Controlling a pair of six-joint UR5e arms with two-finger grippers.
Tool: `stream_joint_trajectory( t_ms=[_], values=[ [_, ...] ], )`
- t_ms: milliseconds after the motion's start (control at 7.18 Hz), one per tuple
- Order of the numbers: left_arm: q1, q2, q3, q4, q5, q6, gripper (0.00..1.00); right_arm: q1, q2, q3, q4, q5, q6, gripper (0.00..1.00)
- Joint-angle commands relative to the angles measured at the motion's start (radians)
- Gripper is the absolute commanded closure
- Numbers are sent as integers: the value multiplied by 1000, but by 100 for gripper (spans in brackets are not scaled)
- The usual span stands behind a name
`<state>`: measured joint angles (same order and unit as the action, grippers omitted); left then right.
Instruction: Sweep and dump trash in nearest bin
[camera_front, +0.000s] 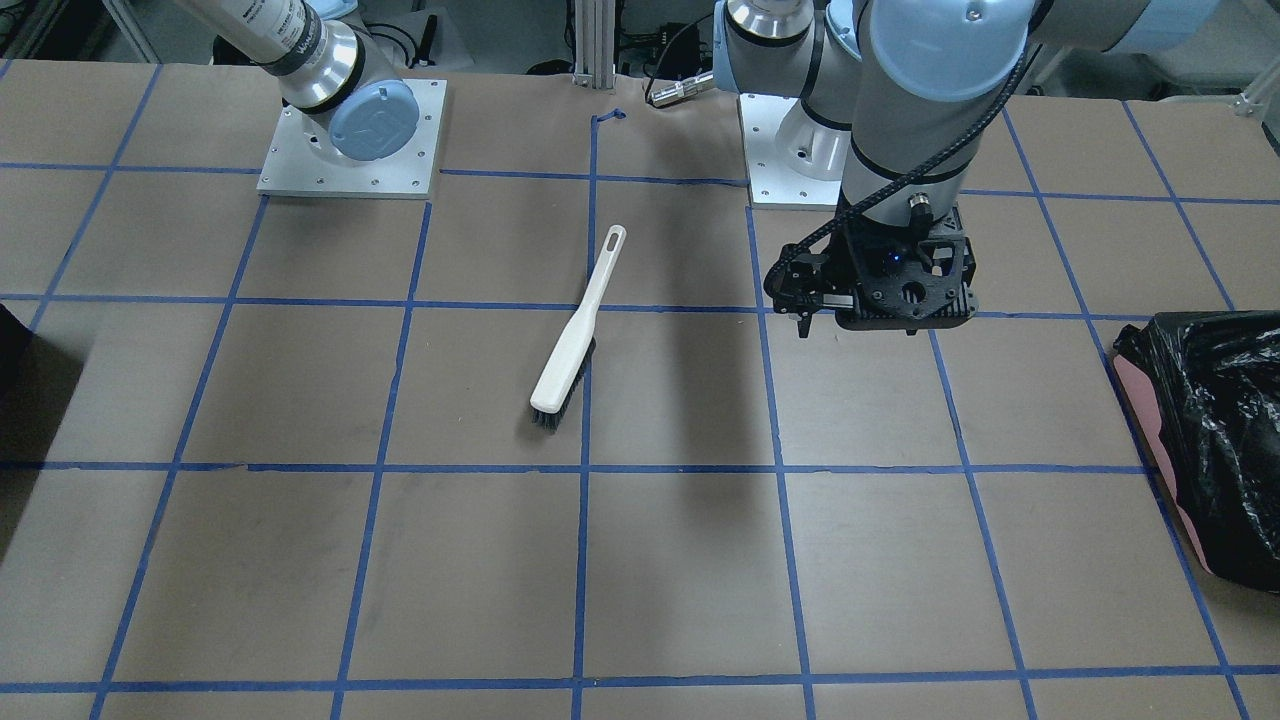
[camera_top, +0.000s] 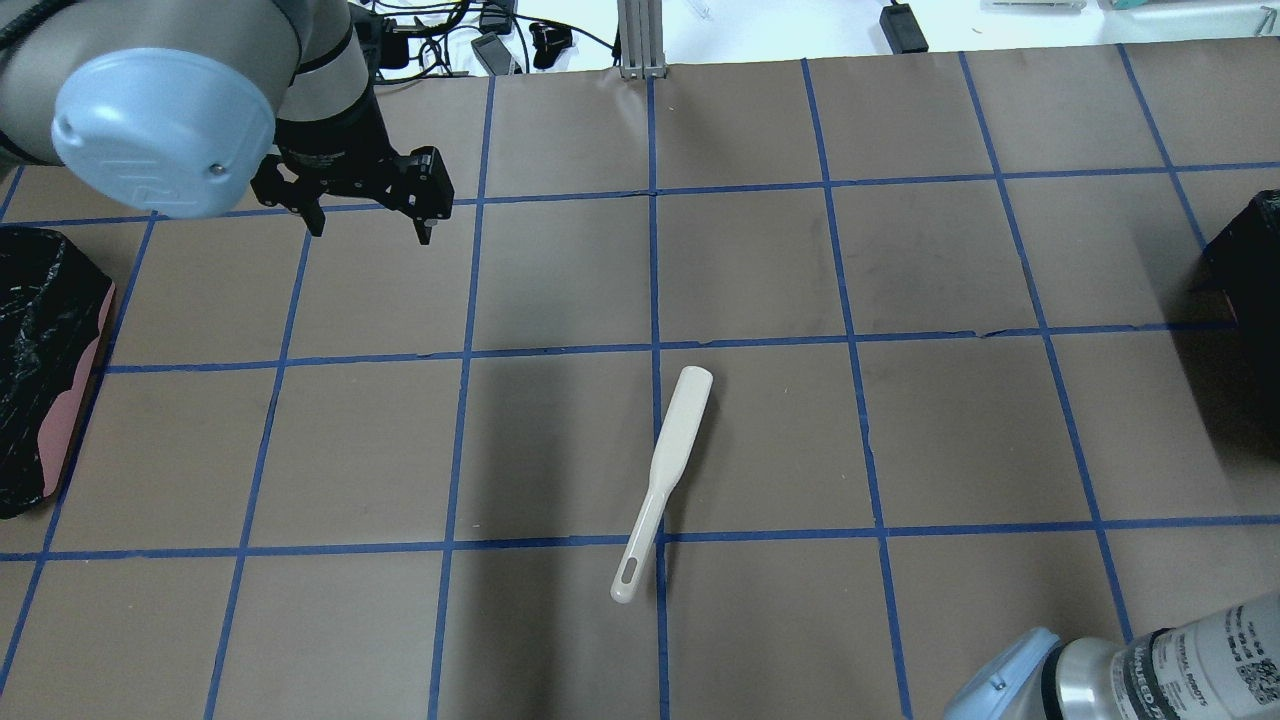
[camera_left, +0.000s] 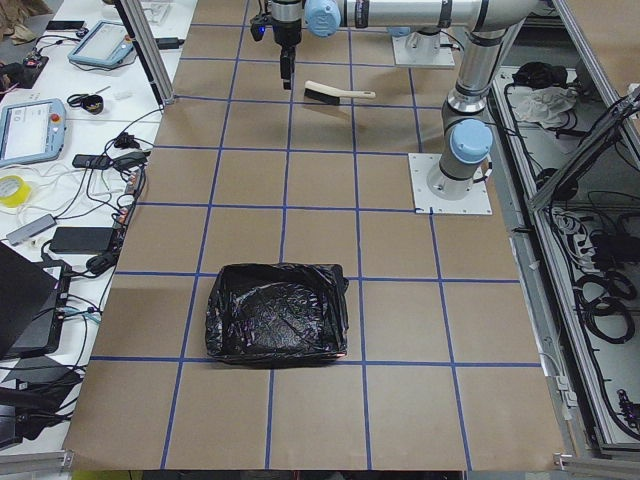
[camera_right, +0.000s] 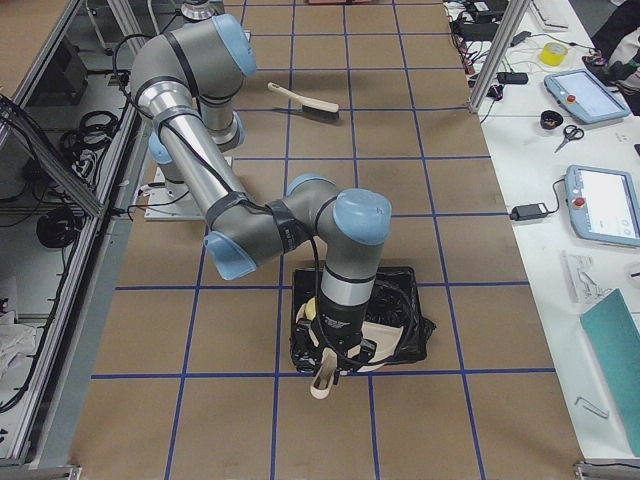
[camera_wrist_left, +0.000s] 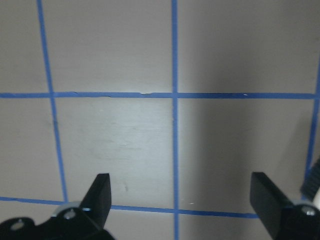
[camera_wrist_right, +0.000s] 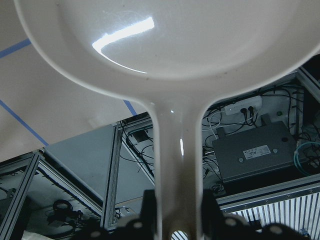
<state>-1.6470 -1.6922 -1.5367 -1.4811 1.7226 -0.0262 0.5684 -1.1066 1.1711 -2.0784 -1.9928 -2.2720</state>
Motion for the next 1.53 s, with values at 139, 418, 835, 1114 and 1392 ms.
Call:
stream_joint_trajectory(
  t_ms=[139,418,835,1114,1392],
  values=[
    [26,12,0,-30,-74,11,0,33,-16,2,-8,-43,17,100],
    [29,19,4,-27,-77,9,0,34,-16,2,-9,-43,25,100],
    [32,54,6,-51,-124,6,0,45,-22,4,-52,-90,66,100],
    [38,65,-5,-51,-118,11,0,64,-25,9,-72,-115,66,100],
    [38,71,-6,-91,-113,8,0,65,-62,44,-81,-170,112,100]
  ],
)
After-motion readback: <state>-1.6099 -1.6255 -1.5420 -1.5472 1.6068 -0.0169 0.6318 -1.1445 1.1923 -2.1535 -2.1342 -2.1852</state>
